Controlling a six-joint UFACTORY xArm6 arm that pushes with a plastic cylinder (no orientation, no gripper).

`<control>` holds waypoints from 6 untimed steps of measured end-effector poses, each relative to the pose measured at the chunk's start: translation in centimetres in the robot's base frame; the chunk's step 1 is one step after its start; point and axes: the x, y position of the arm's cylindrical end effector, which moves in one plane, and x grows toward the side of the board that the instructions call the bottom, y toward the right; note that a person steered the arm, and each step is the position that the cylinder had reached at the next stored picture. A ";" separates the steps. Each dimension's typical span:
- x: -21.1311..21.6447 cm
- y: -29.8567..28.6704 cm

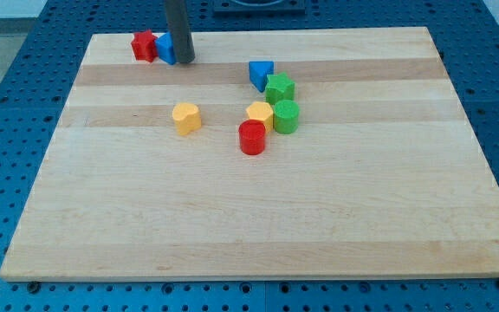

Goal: Point at the green star

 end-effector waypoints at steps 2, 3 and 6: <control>0.0 -0.2; 0.0 5.7; 4.5 20.4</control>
